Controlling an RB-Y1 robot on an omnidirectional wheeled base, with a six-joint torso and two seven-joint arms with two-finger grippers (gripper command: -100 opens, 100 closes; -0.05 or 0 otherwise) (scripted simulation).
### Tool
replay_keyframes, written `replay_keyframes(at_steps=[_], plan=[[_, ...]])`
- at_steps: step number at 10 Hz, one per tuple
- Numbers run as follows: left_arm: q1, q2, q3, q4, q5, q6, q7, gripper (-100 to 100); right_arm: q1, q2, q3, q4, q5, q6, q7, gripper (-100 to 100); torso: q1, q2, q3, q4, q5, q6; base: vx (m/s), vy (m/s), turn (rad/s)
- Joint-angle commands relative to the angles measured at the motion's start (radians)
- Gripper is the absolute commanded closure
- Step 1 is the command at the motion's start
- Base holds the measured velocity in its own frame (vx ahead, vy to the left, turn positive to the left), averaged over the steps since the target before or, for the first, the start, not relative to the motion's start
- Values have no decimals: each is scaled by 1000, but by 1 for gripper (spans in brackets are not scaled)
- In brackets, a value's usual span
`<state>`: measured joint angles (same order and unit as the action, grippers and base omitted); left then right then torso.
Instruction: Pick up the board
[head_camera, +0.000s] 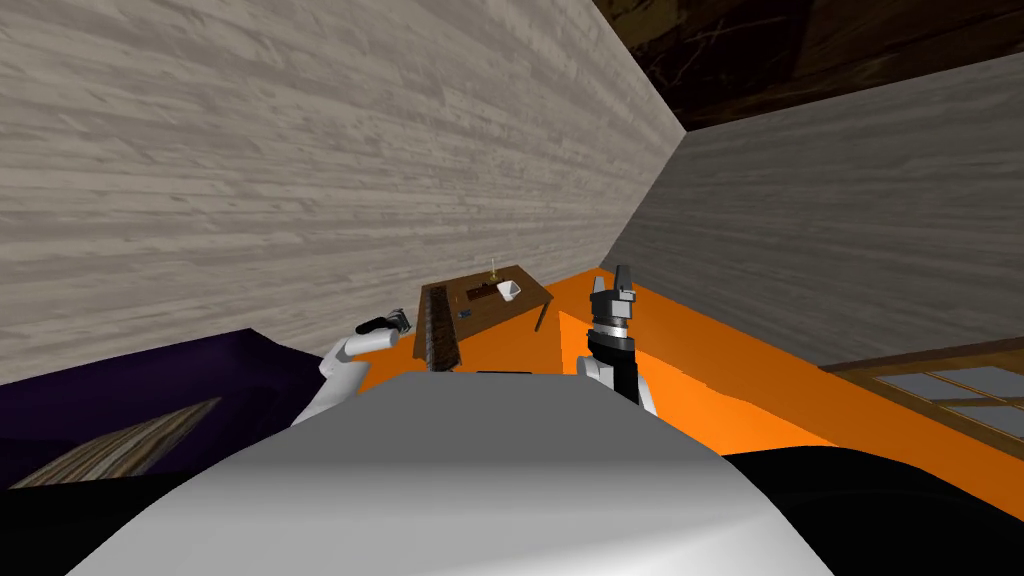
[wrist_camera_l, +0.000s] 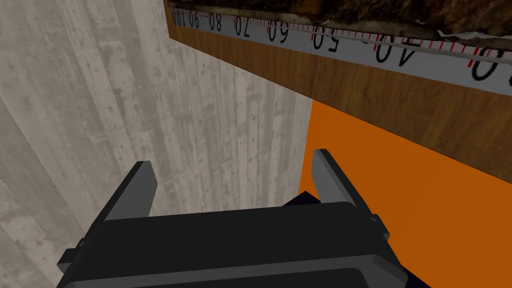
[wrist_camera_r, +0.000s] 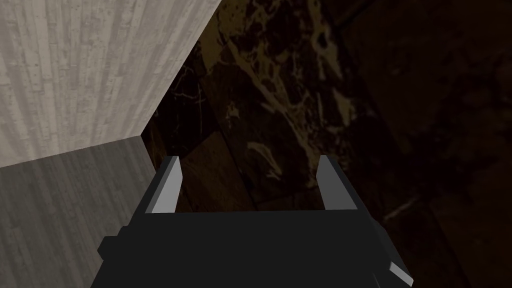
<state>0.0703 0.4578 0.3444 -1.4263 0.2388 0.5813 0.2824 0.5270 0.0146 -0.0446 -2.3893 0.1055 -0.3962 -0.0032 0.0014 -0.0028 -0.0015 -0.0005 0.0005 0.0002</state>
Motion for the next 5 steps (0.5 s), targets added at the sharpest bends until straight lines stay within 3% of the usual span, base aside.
replay_keyframes(at_steps=[1, 2, 5], plan=[[-4, 13, 8, 24, 17, 36, 5, -100, 0, 0, 0, 0, 0, 0, 0, 0, 0, 0, 0, 0, 0, 0, 1, 24, -204], [-23, 24, 24, 66, 32, 75, 15, -100, 0, 0, 0, 0, 0, 0, 0, 0, 0, 0, 0, 0, 0, -1, 3, 27, -372], [-42, 35, 40, 137, 48, 135, 24, -100, 0, 0, 0, 0, 0, 0, 0, 0, 1, -1, 0, 0, 0, 0, 7, 29, -218]])
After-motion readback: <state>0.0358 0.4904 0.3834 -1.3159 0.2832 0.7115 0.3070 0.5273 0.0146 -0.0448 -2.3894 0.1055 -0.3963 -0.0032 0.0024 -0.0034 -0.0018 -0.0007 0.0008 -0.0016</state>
